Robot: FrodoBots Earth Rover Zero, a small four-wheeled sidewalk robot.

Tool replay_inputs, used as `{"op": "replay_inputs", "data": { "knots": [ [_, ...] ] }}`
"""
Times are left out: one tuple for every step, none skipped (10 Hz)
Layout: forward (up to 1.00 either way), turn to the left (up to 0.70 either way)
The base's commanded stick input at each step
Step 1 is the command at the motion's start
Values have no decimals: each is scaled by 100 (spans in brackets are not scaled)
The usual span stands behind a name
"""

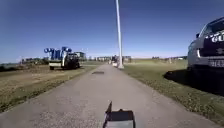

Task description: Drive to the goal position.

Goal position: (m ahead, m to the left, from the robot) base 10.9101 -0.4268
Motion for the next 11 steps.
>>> {"op": "replay_inputs", "data": {
  "knots": [
    [70,0],
    [70,0],
    [70,0],
    [70,0],
    [70,0],
    [70,0],
    [70,0],
    [70,0],
    [70,0],
    [70,0],
    [70,0]
  ]
}}
